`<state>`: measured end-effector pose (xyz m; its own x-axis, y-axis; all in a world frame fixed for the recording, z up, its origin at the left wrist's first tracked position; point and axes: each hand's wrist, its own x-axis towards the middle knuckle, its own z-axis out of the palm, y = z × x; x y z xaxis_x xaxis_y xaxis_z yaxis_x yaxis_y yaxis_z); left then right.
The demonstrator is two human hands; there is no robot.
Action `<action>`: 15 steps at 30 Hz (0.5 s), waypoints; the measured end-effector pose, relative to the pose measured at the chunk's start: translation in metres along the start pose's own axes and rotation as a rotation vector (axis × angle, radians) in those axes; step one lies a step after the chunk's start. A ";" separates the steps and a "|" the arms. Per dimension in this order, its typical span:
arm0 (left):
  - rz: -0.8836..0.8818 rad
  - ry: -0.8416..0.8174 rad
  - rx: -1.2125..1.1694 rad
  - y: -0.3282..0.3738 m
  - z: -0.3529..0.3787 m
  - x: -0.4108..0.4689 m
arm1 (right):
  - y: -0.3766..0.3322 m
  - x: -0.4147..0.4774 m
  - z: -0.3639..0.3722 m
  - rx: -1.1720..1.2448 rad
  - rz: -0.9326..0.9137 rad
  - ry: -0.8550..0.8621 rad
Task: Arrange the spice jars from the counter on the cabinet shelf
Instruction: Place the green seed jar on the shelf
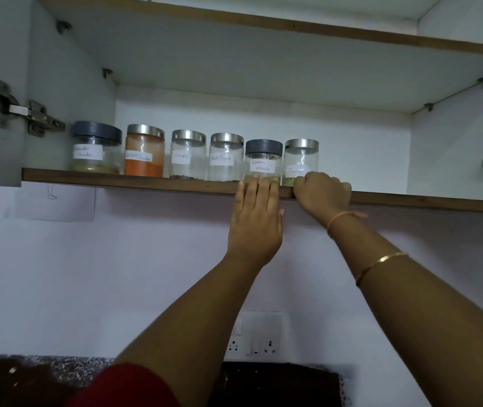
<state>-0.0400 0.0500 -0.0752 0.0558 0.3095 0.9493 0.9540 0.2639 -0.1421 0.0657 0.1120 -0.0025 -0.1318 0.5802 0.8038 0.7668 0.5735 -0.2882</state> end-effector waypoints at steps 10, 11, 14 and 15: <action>0.059 -0.295 -0.108 -0.020 0.013 -0.142 | -0.007 -0.152 0.075 0.235 -0.074 0.138; 0.013 -0.353 -0.110 -0.024 0.013 -0.167 | -0.007 -0.174 0.086 0.241 -0.073 0.083; -0.099 -0.552 -0.067 -0.037 0.010 -0.241 | -0.005 -0.238 0.120 0.250 -0.046 -0.116; -0.127 -0.629 -0.061 -0.041 0.007 -0.267 | -0.005 -0.261 0.130 0.243 -0.033 -0.190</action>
<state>-0.0960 -0.0367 -0.3244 -0.2247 0.7608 0.6089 0.9578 0.2875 -0.0057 0.0141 0.0325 -0.2788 -0.2863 0.6436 0.7098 0.5908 0.7018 -0.3980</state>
